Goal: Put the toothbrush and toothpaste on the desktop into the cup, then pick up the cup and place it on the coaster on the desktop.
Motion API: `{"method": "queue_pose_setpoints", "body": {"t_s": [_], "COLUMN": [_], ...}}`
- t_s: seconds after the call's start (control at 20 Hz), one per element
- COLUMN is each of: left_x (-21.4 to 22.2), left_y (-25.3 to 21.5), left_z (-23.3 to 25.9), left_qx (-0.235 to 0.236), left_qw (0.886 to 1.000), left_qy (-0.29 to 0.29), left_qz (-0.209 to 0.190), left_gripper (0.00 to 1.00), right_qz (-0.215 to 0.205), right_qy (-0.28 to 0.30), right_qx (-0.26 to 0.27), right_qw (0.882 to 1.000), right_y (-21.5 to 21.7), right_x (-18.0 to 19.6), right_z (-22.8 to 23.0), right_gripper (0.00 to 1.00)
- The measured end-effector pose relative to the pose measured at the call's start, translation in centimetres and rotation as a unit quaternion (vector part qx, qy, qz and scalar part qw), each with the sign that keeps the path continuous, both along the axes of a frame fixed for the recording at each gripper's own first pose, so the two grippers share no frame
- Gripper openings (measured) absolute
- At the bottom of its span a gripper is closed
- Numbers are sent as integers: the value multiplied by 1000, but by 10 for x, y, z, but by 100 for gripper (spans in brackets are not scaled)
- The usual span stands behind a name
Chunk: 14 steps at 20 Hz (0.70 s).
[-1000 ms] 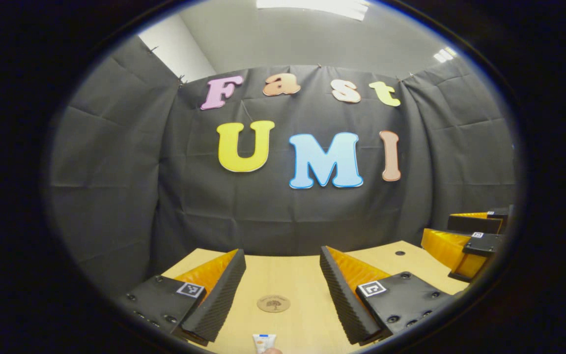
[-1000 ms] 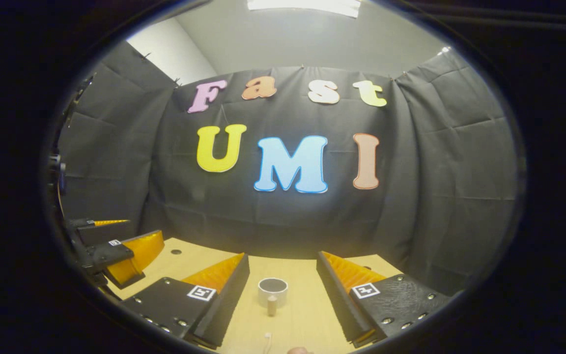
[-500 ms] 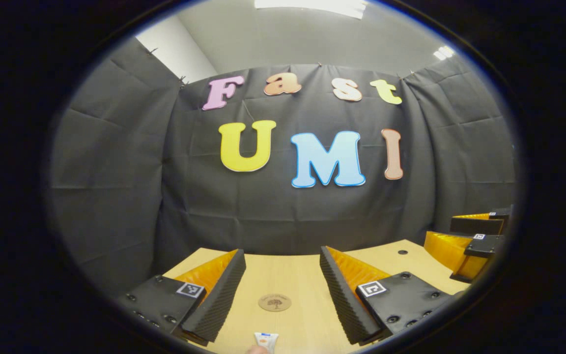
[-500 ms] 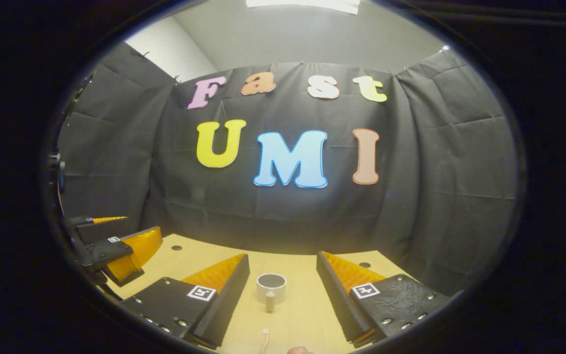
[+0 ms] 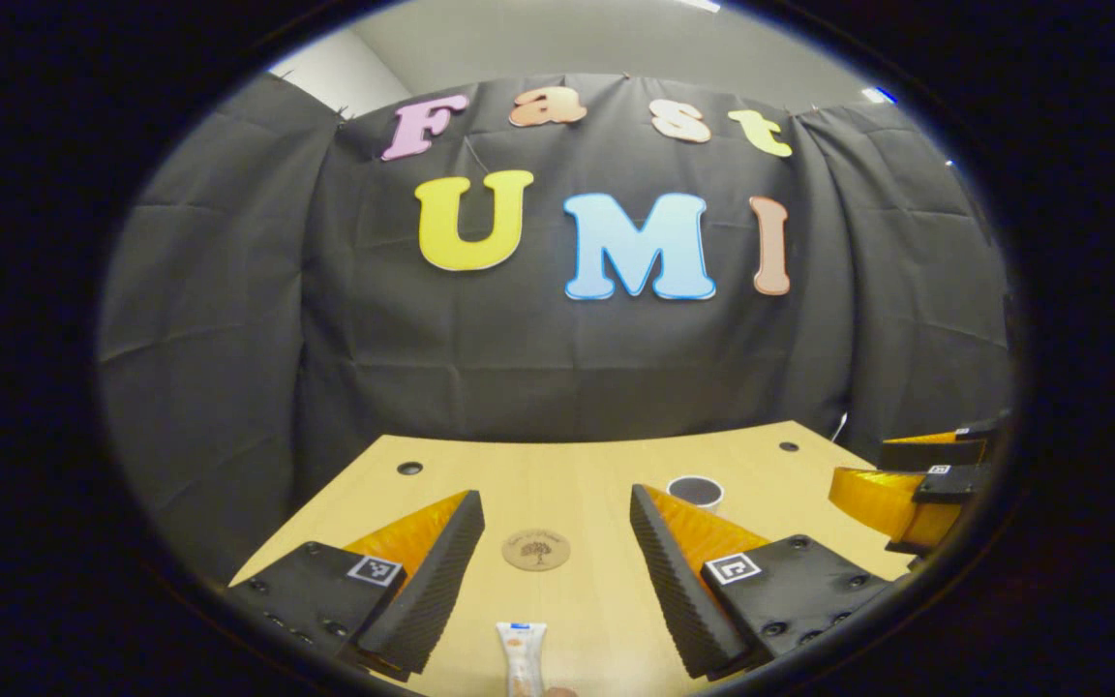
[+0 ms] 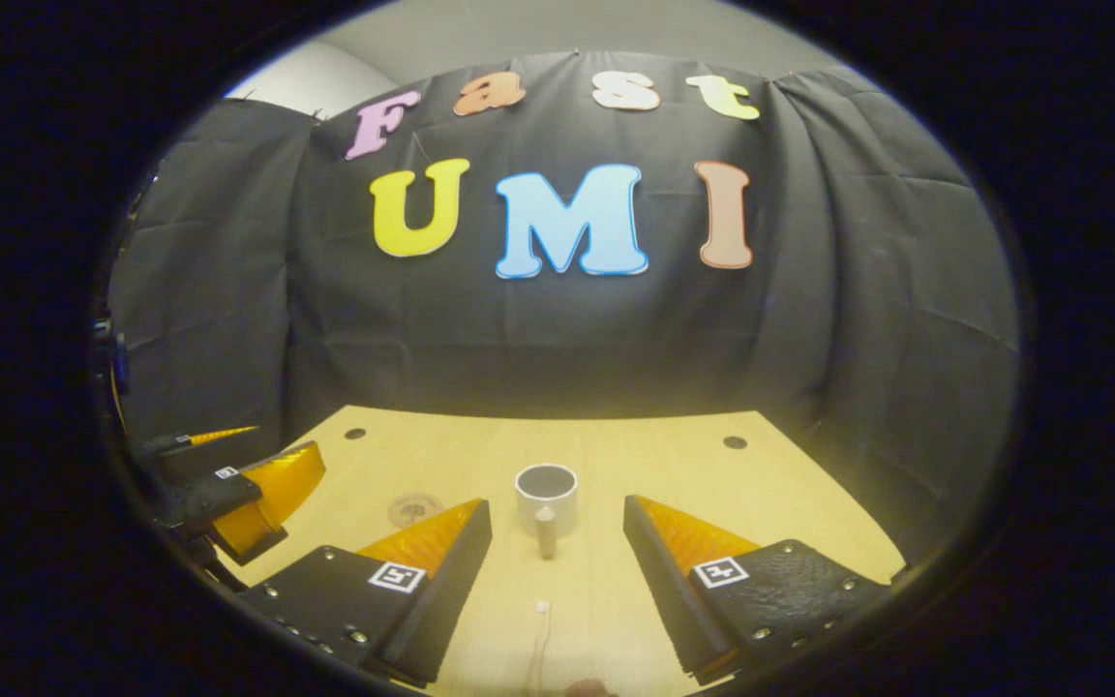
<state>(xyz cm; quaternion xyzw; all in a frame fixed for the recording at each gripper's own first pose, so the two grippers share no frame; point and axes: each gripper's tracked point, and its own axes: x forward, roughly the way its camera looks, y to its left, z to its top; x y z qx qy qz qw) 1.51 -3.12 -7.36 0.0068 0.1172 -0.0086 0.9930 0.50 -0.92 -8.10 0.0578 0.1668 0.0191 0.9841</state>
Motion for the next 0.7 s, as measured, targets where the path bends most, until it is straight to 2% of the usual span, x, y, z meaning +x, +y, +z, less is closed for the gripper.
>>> {"method": "queue_pose_setpoints", "body": {"t_s": [0.05, 0.3, 0.6, 0.7], "left_x": [2, 6, 3, -3], "left_y": [1, 12, 27, 30], "left_z": [-11, -74, -136, -155], "left_qx": [-1, -15, -37, -38], "left_qw": [1000, 993, 972, 962], "left_qy": [16, 120, 228, 267], "left_qz": [-1, 19, 44, 49], "left_gripper": [100, 98, 98, 98], "right_qz": [2, 22, 44, 50], "right_qy": [17, 100, 185, 212], "right_qx": [-1, -2, -15, -15], "right_qw": [1000, 995, 982, 976], "right_y": [0, 14, 23, 23], "right_x": [0, -1, -1, -5], "right_z": [-8, -52, -93, -109], "right_gripper": [85, 85, 85, 85]}}
